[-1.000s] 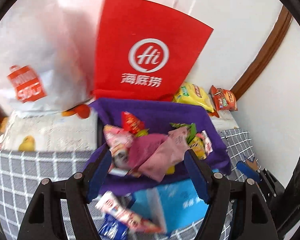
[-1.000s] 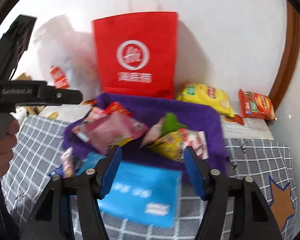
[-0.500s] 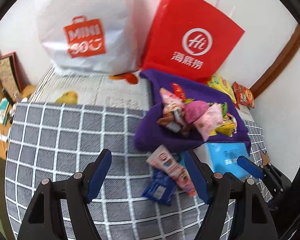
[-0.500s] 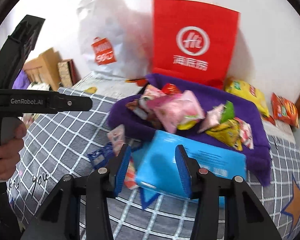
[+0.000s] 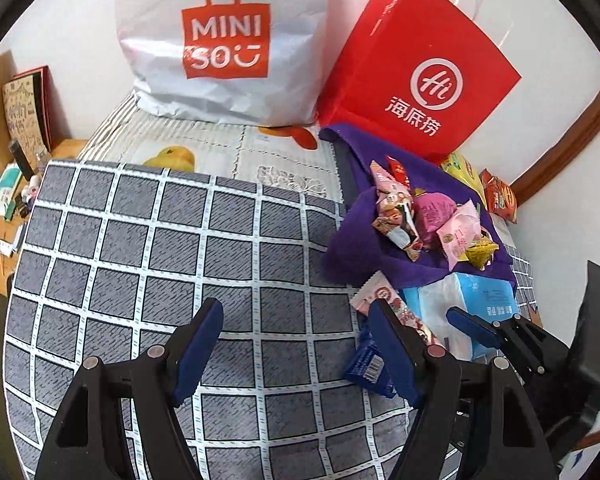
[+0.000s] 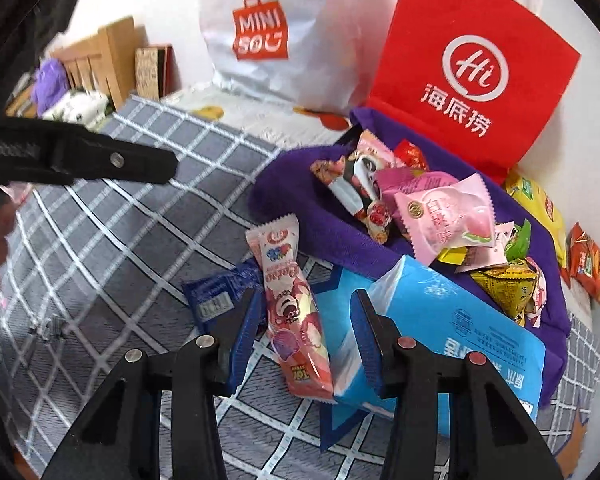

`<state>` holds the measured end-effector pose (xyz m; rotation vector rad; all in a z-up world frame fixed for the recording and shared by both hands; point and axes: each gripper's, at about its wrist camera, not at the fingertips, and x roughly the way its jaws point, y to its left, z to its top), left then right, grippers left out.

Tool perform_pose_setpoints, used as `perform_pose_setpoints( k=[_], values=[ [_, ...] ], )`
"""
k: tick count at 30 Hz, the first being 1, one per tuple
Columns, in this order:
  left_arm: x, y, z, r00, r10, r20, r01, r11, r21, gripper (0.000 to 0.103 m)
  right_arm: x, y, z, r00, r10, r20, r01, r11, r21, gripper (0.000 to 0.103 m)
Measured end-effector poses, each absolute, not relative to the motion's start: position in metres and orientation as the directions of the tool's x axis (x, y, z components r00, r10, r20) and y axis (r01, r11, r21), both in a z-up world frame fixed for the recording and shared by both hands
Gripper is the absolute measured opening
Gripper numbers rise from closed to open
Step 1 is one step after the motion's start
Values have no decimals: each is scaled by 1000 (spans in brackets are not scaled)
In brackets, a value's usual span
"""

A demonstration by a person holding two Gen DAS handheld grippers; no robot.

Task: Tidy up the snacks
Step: 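Move both open tools back toward the remaining packs beside the blue tissue pack, then grasp the pink stick pack with the right tool while the left grasps the blue biscuit pack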

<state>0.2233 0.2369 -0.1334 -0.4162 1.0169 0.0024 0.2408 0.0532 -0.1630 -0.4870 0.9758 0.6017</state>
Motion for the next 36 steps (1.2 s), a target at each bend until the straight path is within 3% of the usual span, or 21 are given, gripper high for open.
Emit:
perform_pose_setpoints(
  k=[8,11,27,36],
  values=[
    [224,242,-139,533,-211,-820,-193,913,-360,73,243,71,-180,440,178,-880,-682,704,-199,44],
    [222,243,-139,534,-212,-819,-195,911,-364,73,245,72,-185,395,194,-898,-701,696,-158,22],
    [202,221,-138,515,-202,-833,-172,928,-331,73,199,7,-124,405,357,-842,-633,774,24,20],
    [205,175,-148,464,-226,-856,-85,951,-297,73,175,-60,-118,480,294,-826,-540,842,-15,21]
  ],
)
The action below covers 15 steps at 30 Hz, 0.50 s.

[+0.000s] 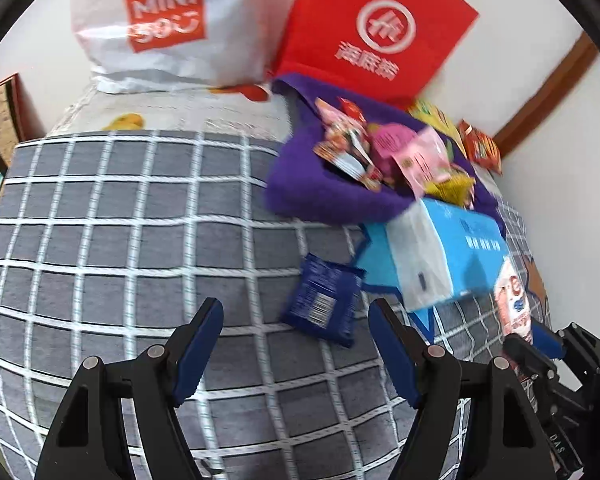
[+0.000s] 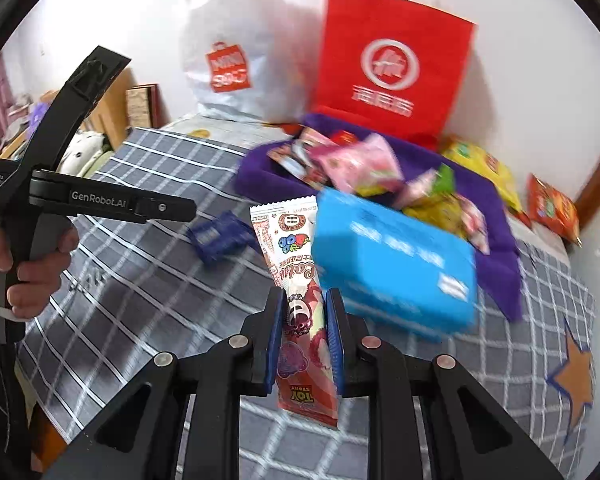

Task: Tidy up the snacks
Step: 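Grasp the pink stick pack with the right tool while the left grasps the blue biscuit pack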

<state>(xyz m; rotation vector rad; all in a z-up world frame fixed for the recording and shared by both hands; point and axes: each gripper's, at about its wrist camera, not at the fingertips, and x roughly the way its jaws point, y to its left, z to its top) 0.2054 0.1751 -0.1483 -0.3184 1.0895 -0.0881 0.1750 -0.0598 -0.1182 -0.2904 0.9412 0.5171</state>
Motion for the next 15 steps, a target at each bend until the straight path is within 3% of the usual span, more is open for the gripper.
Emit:
perform_pose_setpoints(
  k=[8,15],
  values=[
    [209,150,-166,447,-238,-862,-16,962,-274,73,161,-124,-133,490,222,-843,-452,892,-28,21],
    [222,130,-178,435,-138,-890,-7,988,-157,72,165,-157,-162,451,194,-871,-378,926,10,23]
  ],
)
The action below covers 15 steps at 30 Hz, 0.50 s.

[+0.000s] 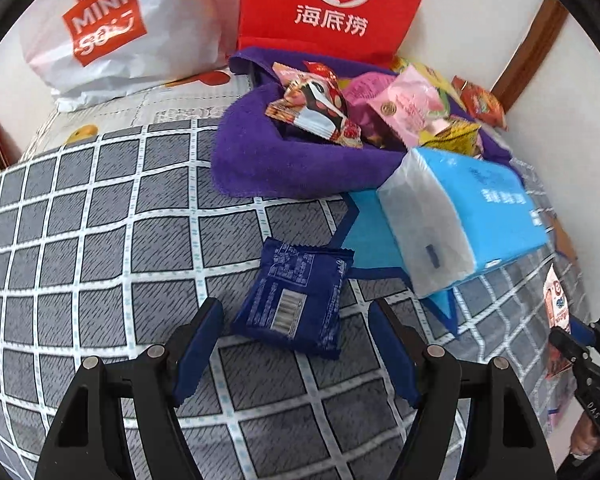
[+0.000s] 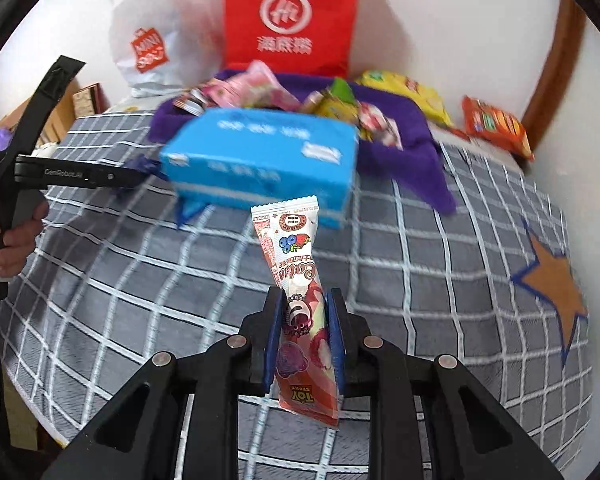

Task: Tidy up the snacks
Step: 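Grasp the pink stick pack with the right tool while the left grasps the blue biscuit pack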

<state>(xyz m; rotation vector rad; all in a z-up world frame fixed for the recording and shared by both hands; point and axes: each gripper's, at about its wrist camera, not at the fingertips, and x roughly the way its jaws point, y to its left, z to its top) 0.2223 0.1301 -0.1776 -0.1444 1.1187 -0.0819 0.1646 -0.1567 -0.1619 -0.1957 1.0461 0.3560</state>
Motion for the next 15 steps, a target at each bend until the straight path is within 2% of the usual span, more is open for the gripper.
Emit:
perform_pose_setpoints(
  k=[4,7,8,11,12,14,15],
  values=[
    [228,121,-181,447,-97,-889,-2,994,-109,69,175,-166,-178,425,219,-879,-343,937,67,26],
    [229,118,-181,470,-50,-881,-16,998,-66,57,184,-168,-188,417,229,-880,-330,940,88,27],
    [229,117,-180,479,-40,-877,-22,998,-57,52,186,-168,-191,414,234,-880,-329,939,95,30],
    [228,117,-180,493,-54,-868,-24,997,-76,50,188,-168,-194,443,241,-864,-331,939,92,44],
    [228,117,-180,496,-59,-866,-21,997,-80,49,188,-167,-195,449,237,-861,-331,940,86,45],
    [227,118,-179,498,-65,-865,-20,996,-86,49,189,-167,-197,463,231,-856,-327,942,77,45],
    [227,120,-179,500,-68,-863,-22,996,-91,48,189,-167,-196,475,229,-850,-321,944,75,40]
  ],
)
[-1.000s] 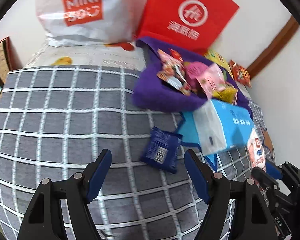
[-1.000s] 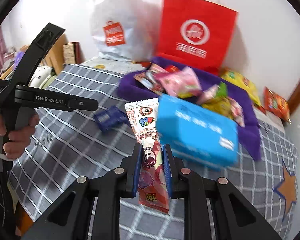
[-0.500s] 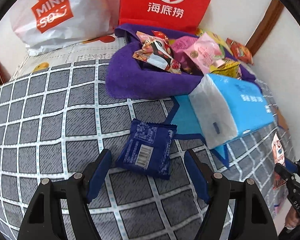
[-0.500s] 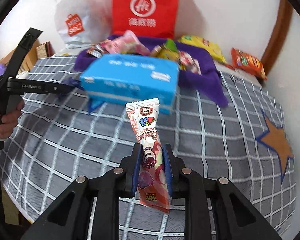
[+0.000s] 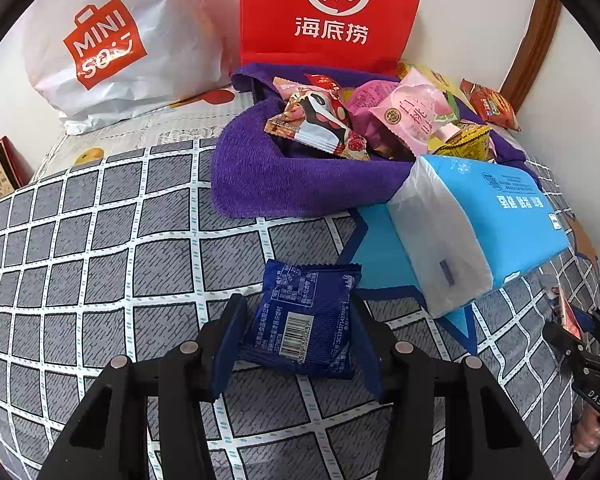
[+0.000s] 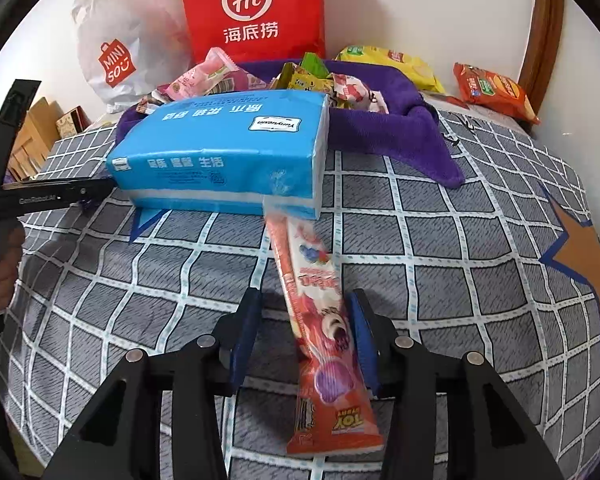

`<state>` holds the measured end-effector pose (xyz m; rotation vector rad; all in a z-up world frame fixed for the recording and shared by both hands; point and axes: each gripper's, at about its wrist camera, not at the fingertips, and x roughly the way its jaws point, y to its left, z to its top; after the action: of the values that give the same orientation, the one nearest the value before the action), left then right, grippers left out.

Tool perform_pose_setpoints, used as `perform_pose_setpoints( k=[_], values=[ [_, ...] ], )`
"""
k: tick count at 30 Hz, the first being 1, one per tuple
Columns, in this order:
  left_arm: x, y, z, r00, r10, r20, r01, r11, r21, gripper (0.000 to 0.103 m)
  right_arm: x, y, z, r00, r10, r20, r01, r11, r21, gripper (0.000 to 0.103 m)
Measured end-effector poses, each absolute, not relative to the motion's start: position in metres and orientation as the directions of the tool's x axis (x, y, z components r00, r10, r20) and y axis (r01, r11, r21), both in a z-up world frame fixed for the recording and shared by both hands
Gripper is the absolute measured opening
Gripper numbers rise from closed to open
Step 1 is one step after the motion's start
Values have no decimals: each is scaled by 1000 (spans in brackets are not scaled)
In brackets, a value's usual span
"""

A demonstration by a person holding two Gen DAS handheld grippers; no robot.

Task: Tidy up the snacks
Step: 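Lift both held packs and carry them over the purple towel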

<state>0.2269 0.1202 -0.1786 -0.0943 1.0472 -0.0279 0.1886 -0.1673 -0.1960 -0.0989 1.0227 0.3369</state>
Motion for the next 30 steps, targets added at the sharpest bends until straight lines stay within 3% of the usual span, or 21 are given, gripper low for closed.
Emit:
perform_pose_setpoints(
  k=[2,3,6,30],
  values=[
    [224,125,-177,496,-83,-864,-30,993,-112,47,189,-168,-195,472,229,-851,-314,946,81,29],
    [222,126,-175,491,-98,-866,-32,991,-131,42,190,-170,-194,464,242,-852,-309,946,101,28],
    [214,127,-174,478,-155,-865,-33,980,-194,41,187,-176,-188,461,280,-842,-301,942,148,25],
    [146,85,-114,546,-288,-787,76,952,-295,40,161,-164,-115,538,333,-775,-361,921,145,21]
  ],
)
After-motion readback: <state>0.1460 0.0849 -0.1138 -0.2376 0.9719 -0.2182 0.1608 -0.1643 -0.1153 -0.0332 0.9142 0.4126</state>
